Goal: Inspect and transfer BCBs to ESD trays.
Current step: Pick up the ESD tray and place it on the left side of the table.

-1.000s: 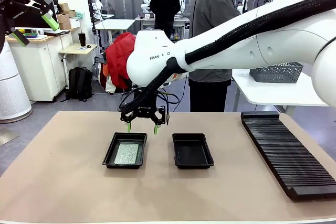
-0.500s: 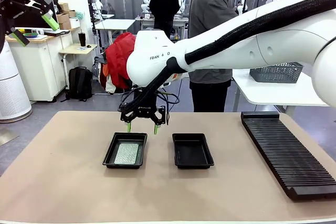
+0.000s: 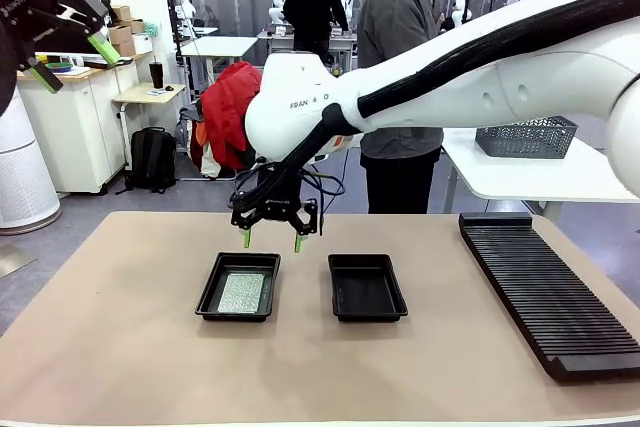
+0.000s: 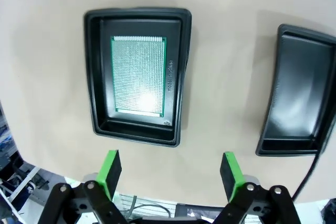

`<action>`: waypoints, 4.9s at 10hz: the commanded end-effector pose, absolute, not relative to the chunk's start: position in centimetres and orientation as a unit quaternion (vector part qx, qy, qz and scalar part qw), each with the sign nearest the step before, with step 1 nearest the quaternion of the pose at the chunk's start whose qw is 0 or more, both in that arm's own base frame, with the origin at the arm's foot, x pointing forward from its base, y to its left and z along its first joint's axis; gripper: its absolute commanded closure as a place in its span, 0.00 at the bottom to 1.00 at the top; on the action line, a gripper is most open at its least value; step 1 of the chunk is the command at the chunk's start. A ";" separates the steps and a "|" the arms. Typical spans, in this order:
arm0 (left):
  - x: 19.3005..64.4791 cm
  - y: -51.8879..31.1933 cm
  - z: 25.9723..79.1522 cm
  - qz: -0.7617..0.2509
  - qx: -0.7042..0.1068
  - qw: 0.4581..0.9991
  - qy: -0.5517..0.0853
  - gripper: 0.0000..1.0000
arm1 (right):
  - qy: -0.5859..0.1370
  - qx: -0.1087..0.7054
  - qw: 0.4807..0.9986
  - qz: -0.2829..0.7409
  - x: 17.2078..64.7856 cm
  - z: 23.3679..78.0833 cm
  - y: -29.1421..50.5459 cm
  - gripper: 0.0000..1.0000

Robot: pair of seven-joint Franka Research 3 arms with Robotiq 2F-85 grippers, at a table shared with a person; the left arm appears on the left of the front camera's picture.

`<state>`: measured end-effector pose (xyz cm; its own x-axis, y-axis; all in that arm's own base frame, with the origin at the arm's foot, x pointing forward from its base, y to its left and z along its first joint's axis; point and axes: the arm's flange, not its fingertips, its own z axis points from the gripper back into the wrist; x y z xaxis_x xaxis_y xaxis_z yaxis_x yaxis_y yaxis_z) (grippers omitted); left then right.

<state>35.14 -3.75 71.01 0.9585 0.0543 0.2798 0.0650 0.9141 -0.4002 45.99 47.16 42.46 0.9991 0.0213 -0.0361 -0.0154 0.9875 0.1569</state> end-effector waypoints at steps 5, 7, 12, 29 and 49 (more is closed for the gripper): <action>38.4 -8.9 62.8 0.032 -0.160 0.978 -0.130 0.00 | -0.004 0.236 0.972 0.007 41.3 44.0 38.5 0.00; 39.5 -10.6 59.7 0.024 -0.153 0.980 -0.122 0.00 | -0.014 0.265 0.964 -0.001 40.5 44.1 36.6 0.00; 42.4 -14.1 52.1 0.005 -0.115 0.990 -0.078 0.00 | -0.035 0.340 0.940 -0.021 39.7 44.1 32.7 0.00; 51.3 -18.7 34.6 -0.041 -0.008 0.999 -0.018 0.00 | -0.035 0.384 0.921 -0.046 40.1 44.6 30.5 0.00; 49.8 -17.3 30.4 -0.046 -0.020 0.999 -0.015 0.39 | -0.035 0.384 0.921 -0.046 40.1 44.6 30.5 0.00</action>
